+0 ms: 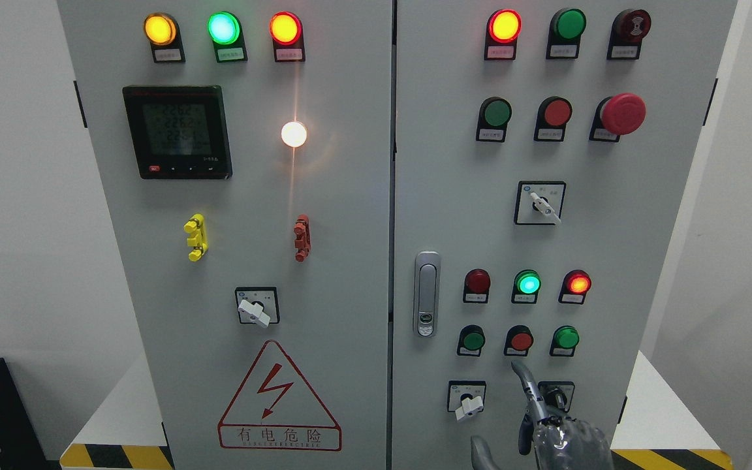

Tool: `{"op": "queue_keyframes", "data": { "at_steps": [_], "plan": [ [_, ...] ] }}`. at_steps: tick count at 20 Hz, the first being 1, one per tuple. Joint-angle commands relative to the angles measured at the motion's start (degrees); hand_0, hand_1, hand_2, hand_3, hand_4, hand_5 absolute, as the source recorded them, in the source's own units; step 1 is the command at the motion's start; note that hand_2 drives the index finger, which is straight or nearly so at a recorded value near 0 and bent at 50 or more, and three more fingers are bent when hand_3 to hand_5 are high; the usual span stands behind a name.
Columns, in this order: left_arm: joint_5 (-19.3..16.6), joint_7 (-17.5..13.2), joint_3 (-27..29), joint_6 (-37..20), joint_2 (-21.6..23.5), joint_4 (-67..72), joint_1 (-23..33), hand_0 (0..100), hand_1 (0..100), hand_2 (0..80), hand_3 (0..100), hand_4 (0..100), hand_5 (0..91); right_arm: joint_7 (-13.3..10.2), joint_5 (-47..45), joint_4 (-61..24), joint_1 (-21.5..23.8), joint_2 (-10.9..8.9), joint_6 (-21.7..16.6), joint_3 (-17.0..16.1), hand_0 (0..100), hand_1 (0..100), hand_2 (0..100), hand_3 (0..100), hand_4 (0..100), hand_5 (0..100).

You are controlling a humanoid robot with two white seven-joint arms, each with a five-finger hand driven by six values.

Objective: Press green start button
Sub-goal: 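Move the right hand up to the lowest green push button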

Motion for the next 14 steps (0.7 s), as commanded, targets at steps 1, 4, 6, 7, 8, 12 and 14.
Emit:
{"op": "queue_keyframes", "data": {
  "at_steps": [1, 4, 6, 7, 8, 12, 14],
  "plan": [
    [0.00, -0.04, 0.00, 0.04, -0.01, -1.58, -1.32, 12, 56, 0.0, 0, 0, 0.0, 0.10, 0.65, 5.78, -2.76, 0.19, 0.11, 1.08, 39, 33, 0, 90, 85, 97],
    [0.00, -0.04, 0.00, 0.04, -0.01, -1.58, -1.32, 12, 56, 0.0, 0, 0, 0.0, 0.10, 0.65, 6.83, -3.46, 0.19, 0.11, 1.34, 40, 33, 0, 90, 85, 97],
    [0.00, -0.04, 0.00, 0.04, -0.01, -1.58, -1.32, 12, 56, 0.0, 0, 0, 0.0, 0.19, 0.65, 7.45, -4.07, 0.19, 0.11, 1.43, 41, 33, 0, 90, 85, 97],
    [0.00, -0.04, 0.00, 0.04, -0.01, -1.58, -1.32, 12, 56, 0.0, 0, 0, 0.0, 0.19, 0.65, 7.80, -4.51, 0.19, 0.11, 1.43, 41, 33, 0, 90, 85, 97],
    [0.00, -0.04, 0.00, 0.04, -0.01, -1.58, -1.32, 12, 56, 0.0, 0, 0, 0.0, 0.28, 0.65, 8.41, -5.04, 0.19, 0.11, 1.43, 41, 33, 0, 90, 85, 97],
    [0.00, -0.04, 0.00, 0.04, -0.01, -1.58, -1.32, 12, 56, 0.0, 0, 0, 0.0, 0.36, 0.65, 10.17, -6.80, 0.19, 0.11, 1.43, 41, 33, 0, 91, 85, 96],
    [0.00, -0.04, 0.00, 0.04, -0.01, -1.58, -1.32, 12, 56, 0.0, 0, 0, 0.0, 0.54, 0.65, 10.79, -7.50, 0.19, 0.20, 1.78, 42, 33, 0, 91, 85, 96]
  ]
}}
